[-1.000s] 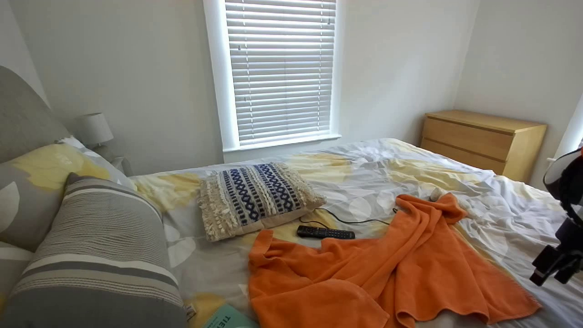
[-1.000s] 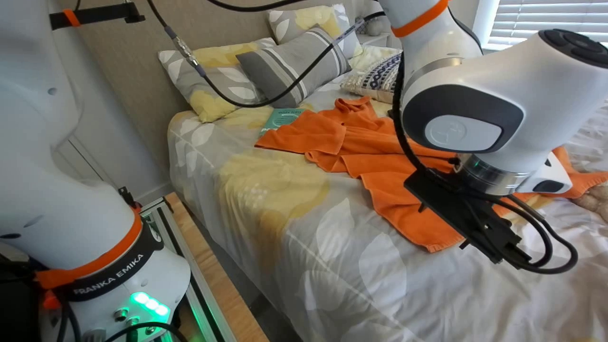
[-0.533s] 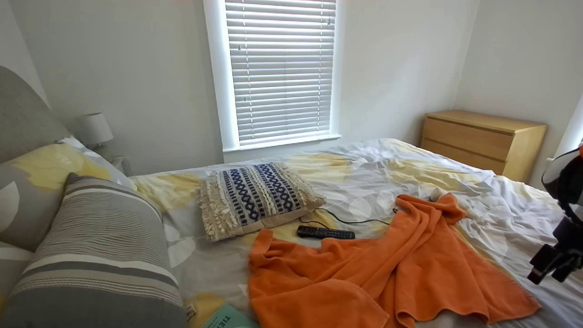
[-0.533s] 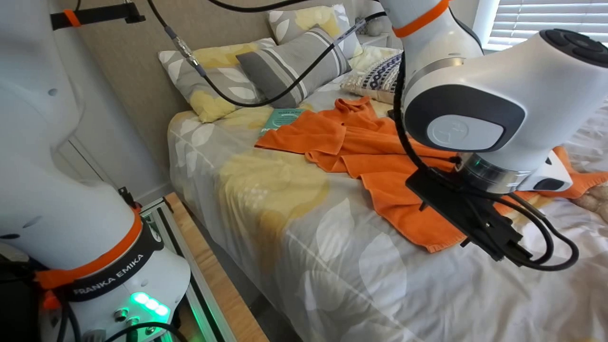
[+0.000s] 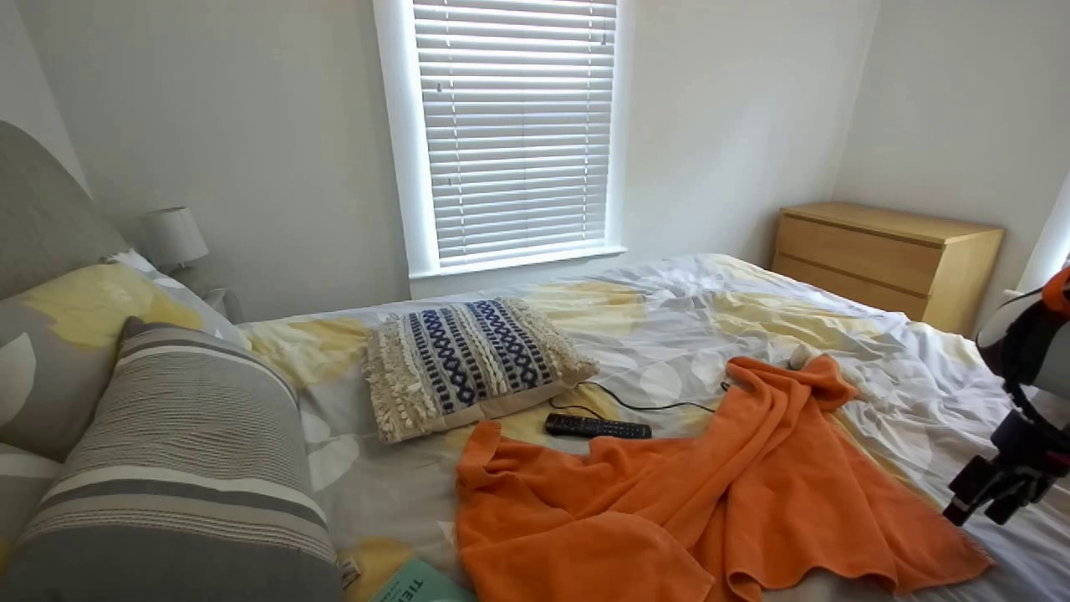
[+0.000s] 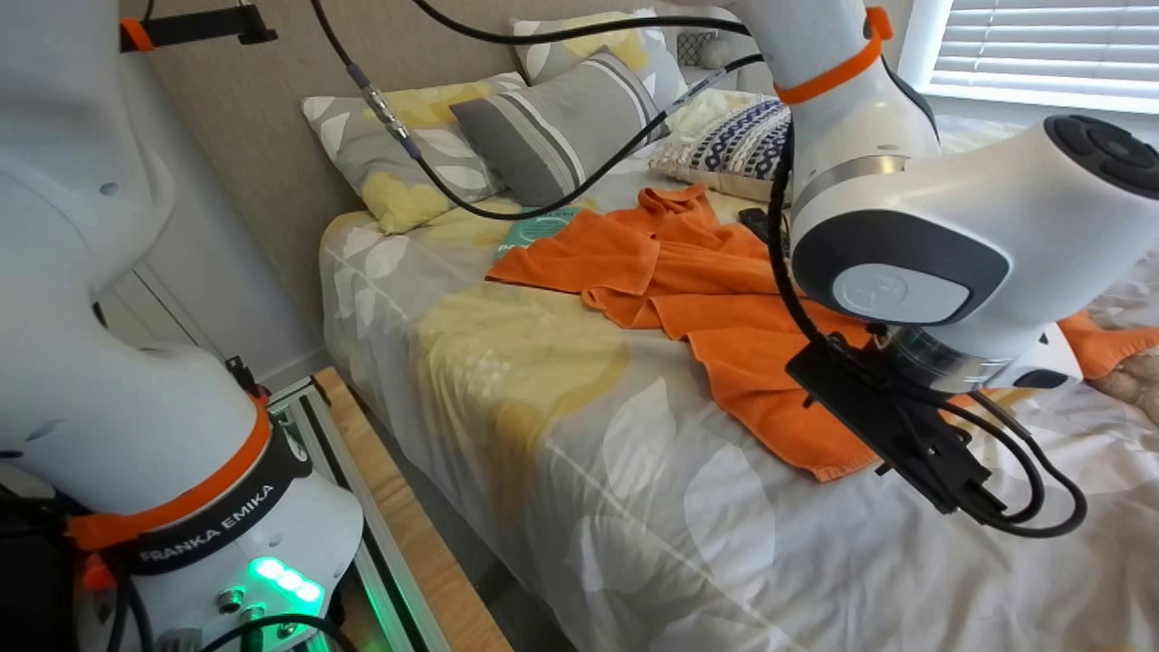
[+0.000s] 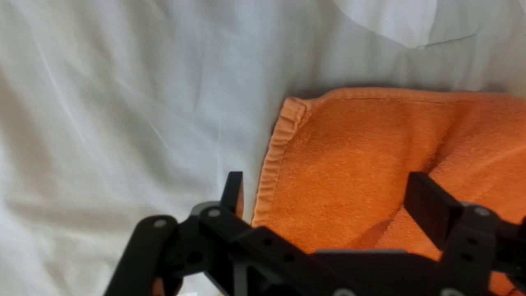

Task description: Fold the towel in half from right to left.

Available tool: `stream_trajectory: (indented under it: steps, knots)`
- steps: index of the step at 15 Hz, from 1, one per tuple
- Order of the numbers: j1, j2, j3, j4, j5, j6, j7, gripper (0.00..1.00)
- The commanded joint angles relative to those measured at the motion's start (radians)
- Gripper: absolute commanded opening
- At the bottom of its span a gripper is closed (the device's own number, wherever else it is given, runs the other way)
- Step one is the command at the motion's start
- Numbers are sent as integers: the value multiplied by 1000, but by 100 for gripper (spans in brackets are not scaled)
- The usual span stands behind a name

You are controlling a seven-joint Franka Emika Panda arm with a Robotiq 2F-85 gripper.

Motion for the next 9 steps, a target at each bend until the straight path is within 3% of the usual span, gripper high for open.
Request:
stream_trajectory:
  steps: [1, 9]
  knots:
    - [-65, 87, 56, 76, 26, -14, -36, 100]
    - [-153, 191, 135, 175, 25, -44, -24, 100]
